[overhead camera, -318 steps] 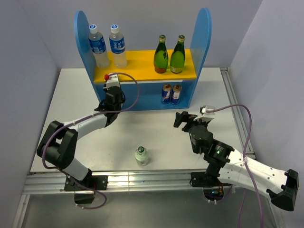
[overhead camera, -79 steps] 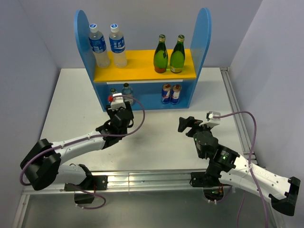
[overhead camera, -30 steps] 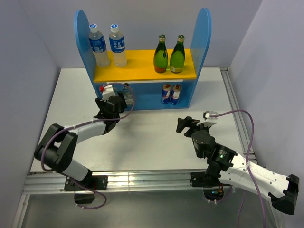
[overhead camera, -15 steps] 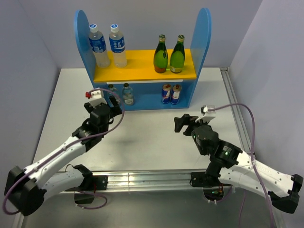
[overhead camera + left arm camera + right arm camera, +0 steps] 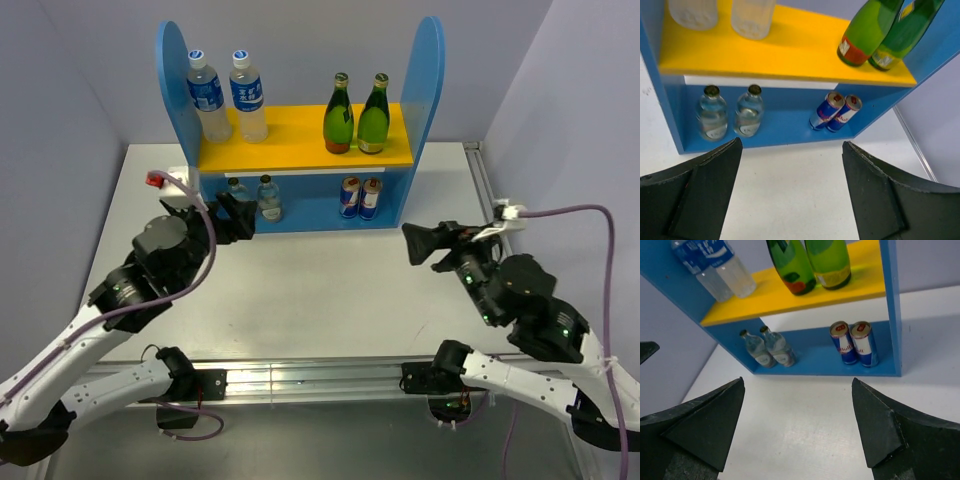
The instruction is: Place and organize the beverage onto the shelf
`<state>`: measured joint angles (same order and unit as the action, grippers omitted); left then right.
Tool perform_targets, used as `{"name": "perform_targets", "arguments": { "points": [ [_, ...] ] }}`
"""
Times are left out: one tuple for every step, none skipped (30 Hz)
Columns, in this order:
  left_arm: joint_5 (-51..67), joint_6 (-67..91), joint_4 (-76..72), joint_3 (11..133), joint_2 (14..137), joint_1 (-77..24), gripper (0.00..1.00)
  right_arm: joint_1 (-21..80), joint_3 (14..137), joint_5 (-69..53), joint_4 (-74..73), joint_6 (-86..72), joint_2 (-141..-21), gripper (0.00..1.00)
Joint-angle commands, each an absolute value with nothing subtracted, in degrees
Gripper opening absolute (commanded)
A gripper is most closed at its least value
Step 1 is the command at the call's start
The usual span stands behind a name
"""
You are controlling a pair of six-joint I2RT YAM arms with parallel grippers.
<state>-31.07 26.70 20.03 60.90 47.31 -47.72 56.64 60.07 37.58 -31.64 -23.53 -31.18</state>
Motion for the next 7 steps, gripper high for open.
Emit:
{"name": "perform_targets", "arguments": {
  "points": [
    [-33.21,22.86,28.39,64.69,46.94,-47.81,0.88,56.87,63.81,38.24,-35.86,-20.22,-30.24,0.95],
    [-33.66,22.33,28.04,64.17,46.32,-47.81,0.88,56.95,63.98,37.19,-35.6,-20.04,-29.36,0.95],
    [-34.01,22.06,27.17,63.03,45.88,-47.81,0.88,56.87,63.72,36.92,-34.9,-20.04,-28.92,0.95],
    [-34.54,22.23,26.55,62.5,45.36,-47.81,0.88,56.87,63.29,36.39,-34.2,-19.78,-28.48,0.95],
    [-34.45,22.32,26.28,62.14,44.48,-47.9,0.88,56.95,62.85,36.21,-33.49,-19.25,-28.04,0.95],
    [-34.37,22.41,26.02,61.7,44.04,-47.81,0.88,56.87,62.75,36.99,-33.57,-19.42,-28.04,0.95],
    [-34.54,22.41,25.32,61.44,43.77,-47.9,0.88,56.87,62.67,37.09,-33.57,-19.51,-28.21,0.95]
  ]
}}
